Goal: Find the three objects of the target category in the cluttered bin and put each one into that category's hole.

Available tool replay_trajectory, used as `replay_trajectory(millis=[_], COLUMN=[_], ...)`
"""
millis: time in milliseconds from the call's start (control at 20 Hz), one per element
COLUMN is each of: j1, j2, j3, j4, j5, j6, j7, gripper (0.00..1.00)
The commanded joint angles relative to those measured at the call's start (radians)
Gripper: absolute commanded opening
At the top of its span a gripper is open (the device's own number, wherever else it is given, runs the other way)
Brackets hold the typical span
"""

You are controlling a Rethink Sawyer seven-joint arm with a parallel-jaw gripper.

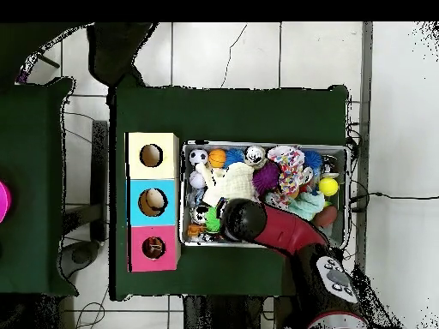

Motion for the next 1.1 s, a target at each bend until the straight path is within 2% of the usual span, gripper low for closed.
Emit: replay_trajectory(millis=[50,300,550,1100], j1=[0.017,0.006,-0.027,-0.124], j2=[0.056,0.09,0.085,0.054], j3=[0.038,0.022,0.011,0.026], j4=[-0.114,-0.125,-0.104,-0.009], j5=[0.038,0.028,0.014,-0.034], j6=[-0.004,-0.007,-0.01,-0.05], j7=[0.152,0.145,0.129,0.081], gripper=[1.0,1.0,1.0,1.0])
